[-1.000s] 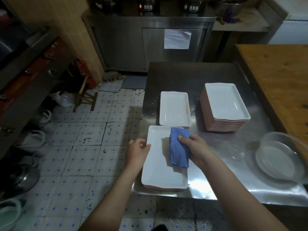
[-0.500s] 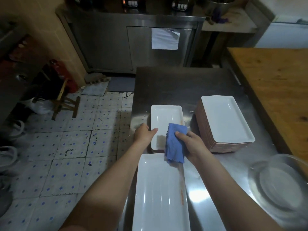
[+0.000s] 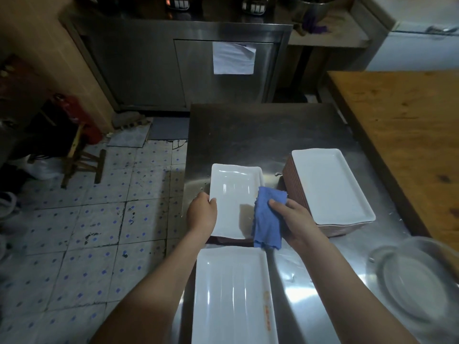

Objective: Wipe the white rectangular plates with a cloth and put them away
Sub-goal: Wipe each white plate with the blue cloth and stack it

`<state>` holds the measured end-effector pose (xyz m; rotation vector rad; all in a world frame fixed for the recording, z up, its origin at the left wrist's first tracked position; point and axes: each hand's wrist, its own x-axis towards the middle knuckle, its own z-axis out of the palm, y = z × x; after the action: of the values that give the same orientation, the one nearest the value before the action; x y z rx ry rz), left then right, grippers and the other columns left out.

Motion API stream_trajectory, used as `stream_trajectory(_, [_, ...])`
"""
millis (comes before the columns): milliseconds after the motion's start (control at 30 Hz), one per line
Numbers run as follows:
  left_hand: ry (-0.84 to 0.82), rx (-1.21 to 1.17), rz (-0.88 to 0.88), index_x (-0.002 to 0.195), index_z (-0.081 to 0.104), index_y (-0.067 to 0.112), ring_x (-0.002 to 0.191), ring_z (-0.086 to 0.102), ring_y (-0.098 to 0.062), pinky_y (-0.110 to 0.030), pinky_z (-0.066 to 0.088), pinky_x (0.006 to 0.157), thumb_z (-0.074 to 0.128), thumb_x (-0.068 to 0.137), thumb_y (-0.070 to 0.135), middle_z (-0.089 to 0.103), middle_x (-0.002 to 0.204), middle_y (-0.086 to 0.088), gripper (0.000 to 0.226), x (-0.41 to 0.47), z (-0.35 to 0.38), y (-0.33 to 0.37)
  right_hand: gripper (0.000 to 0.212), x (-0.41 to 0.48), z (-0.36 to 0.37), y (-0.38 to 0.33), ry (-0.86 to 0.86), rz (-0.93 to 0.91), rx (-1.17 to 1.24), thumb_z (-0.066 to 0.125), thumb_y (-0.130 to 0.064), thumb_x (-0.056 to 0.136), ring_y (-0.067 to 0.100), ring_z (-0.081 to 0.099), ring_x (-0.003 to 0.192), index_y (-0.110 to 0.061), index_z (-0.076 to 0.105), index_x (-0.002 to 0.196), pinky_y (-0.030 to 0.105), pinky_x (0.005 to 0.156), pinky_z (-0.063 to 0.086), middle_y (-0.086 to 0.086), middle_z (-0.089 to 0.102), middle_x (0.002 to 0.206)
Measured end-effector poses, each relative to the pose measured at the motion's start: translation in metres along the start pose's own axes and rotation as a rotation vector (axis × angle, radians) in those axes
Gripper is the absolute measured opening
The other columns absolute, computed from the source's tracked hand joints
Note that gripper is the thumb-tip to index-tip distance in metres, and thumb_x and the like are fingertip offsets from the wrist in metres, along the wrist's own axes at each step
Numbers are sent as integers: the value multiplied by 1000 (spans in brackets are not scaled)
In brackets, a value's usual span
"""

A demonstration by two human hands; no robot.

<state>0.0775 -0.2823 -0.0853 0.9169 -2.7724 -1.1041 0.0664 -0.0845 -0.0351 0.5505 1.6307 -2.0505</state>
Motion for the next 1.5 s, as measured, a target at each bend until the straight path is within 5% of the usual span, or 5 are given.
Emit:
stream_trajectory(700, [-55,-480,-69,99,51,-1,74,50,-23,-29,37,64,39,97,32,54,85,-14,34,-39,-52,52,11,-64,-42,-46,37,-117,-5,64,-24,89,16,70,67,-13,63,92,28,49,52,-4,72,66])
stream_trajectory(1100, [-212,-545,148,99,58,10,86,60,-22,-30,47,73,38,98,33,62,94,-5,31,-152,9,184,23,-131,-176,-81,240,-189,182,61,-10,89,31,67,83,6,58,106,38,67,53,22,67,98])
stream_trajectory(1267, [-227,-541,345,96,54,19,91,60,-21,-39,49,83,38,98,34,62,94,0,22,-198,54,234,11,-156,-237,-90,298,-249,246,58,-9,92,22,70,65,1,61,95,28,50,54,15,69,84])
stream_trajectory(1400, [-233,-531,522,99,52,31,78,54,6,-16,44,68,41,98,32,58,89,18,11,-224,86,255,6,-168,-266,-91,328,-273,251,58,-7,91,20,68,66,-4,61,87,29,52,56,10,70,79])
stream_trajectory(1500, [-247,-531,582,116,57,24,89,57,-2,-16,42,70,43,97,31,63,106,9,25,-235,102,263,5,-176,-279,-91,325,-261,241,59,-8,91,18,69,60,-6,61,86,28,48,54,7,71,69])
